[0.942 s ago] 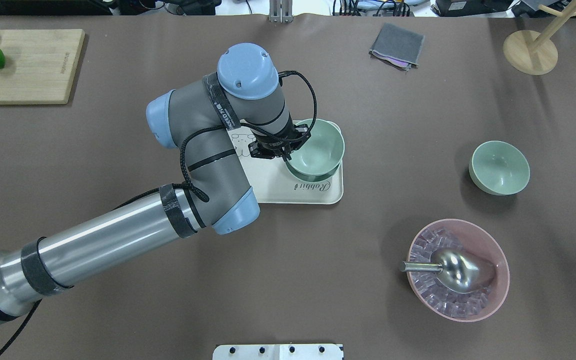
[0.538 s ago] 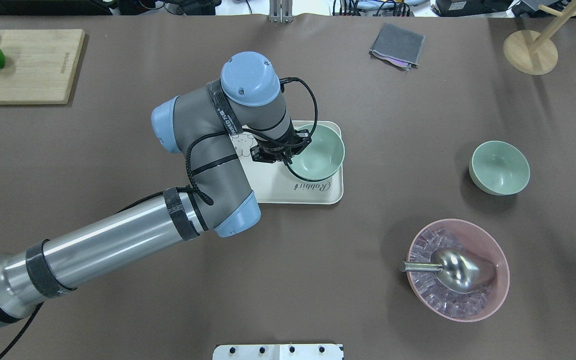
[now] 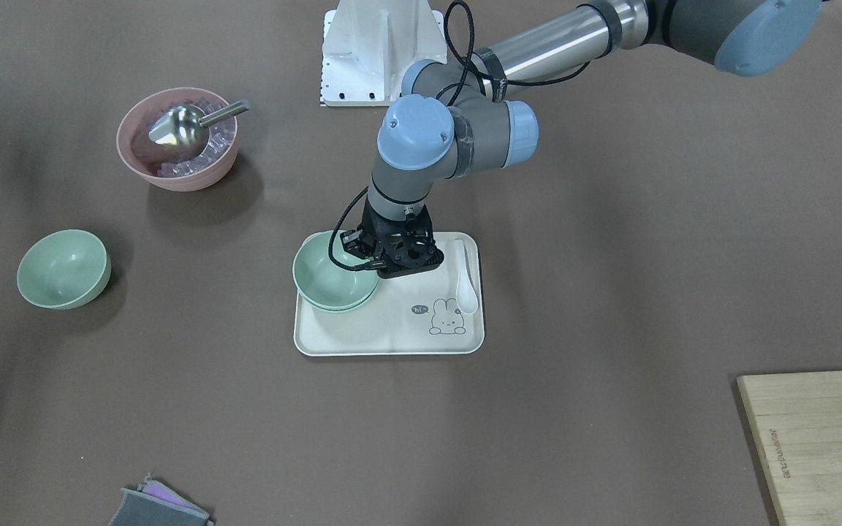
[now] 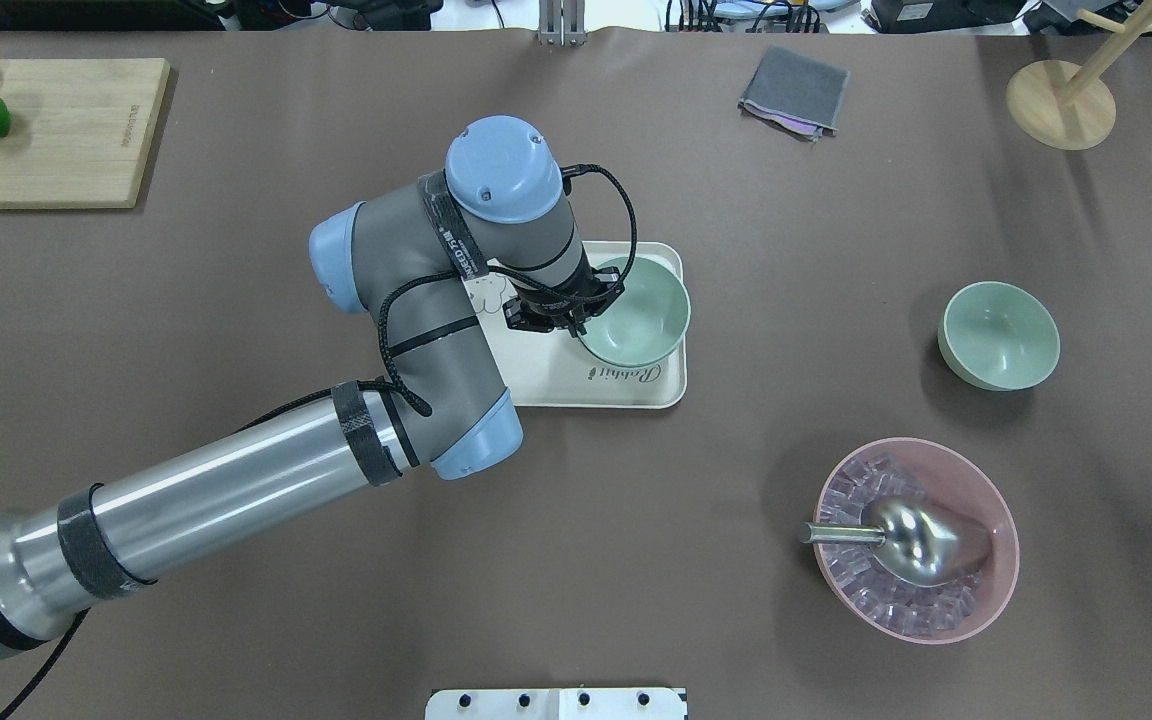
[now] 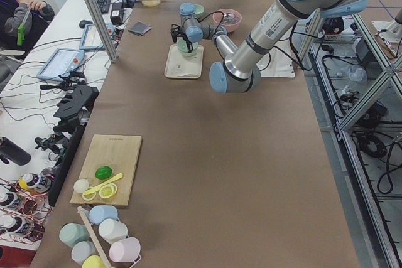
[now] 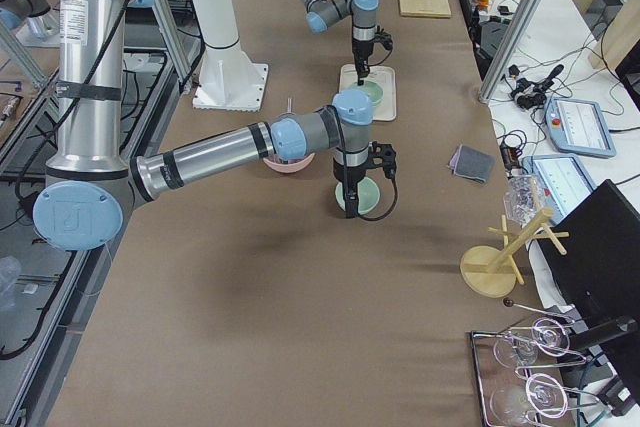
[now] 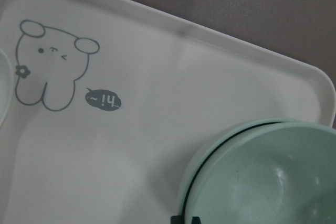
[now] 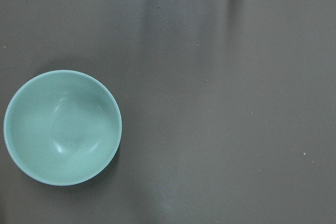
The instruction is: Stack green bowls together
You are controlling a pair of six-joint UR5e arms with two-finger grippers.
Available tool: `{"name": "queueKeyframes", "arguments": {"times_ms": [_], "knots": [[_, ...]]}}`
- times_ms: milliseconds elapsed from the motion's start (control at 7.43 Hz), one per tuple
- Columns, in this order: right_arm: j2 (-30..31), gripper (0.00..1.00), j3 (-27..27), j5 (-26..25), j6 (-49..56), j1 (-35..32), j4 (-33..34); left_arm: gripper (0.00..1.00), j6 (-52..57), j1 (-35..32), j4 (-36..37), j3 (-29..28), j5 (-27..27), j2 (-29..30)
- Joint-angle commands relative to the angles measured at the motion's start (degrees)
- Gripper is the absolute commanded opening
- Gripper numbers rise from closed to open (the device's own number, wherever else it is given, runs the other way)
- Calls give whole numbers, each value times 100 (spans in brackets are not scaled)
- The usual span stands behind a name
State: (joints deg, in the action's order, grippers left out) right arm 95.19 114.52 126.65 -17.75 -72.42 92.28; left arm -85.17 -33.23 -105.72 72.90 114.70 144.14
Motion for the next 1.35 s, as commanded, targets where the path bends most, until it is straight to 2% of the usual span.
{"name": "queueKeyframes", "arguments": {"times_ms": [0, 673, 807, 942, 1211], "knots": [[0, 100, 0, 0, 0, 0, 0, 0, 0, 1, -2, -4, 0, 0], [-35, 100, 0, 0, 0, 0, 0, 0, 9, 1, -10, 5, -9, -9], [-35, 100, 0, 0, 0, 0, 9, 29, 9, 1, -10, 5, -9, -9], [-35, 100, 0, 0, 0, 0, 0, 97, 9, 1, -10, 22, -9, -9], [-35, 100, 0, 0, 0, 0, 0, 98, 218, -34, -141, 92, 0, 0]]}}
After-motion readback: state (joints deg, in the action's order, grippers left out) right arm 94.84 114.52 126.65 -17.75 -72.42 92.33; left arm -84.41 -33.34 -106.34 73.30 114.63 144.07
